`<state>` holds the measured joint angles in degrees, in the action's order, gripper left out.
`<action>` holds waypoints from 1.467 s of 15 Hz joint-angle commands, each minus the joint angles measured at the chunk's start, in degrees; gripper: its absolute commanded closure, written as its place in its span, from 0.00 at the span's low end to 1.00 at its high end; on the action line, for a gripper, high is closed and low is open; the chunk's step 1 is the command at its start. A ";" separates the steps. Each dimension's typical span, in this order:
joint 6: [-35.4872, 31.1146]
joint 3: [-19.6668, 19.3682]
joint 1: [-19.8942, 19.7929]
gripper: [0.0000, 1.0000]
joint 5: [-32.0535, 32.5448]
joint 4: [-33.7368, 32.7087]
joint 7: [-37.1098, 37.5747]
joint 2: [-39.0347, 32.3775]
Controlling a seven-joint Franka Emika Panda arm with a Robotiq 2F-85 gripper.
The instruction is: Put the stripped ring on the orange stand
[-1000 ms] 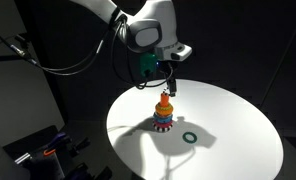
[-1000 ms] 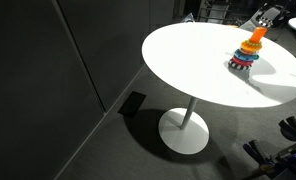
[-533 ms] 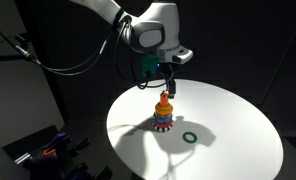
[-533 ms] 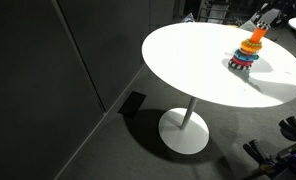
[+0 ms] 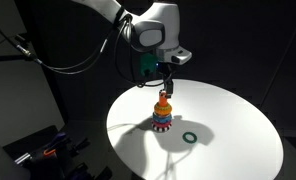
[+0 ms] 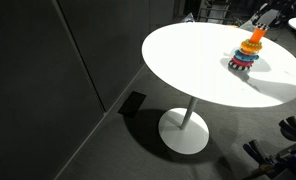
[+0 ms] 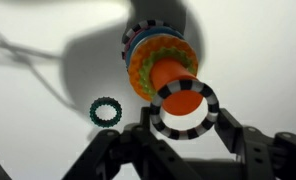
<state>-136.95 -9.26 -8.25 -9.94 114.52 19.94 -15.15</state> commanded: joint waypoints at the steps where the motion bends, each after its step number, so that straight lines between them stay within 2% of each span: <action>1: 2.76 0.49 -0.40 0.59 -1.65 -1.93 -1.41 -0.78; 12: 6.20 -0.65 0.65 0.59 3.15 -2.14 1.12 -1.16; 13: 6.07 -0.70 0.67 0.09 3.68 -2.06 1.13 -1.11; 16: 6.03 -0.64 0.45 0.00 4.20 -1.88 0.46 -0.85; 22: 6.61 -0.44 -0.41 0.00 3.08 -1.41 -2.46 -0.04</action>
<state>-132.65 -9.50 -8.25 -6.77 113.97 19.54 -15.90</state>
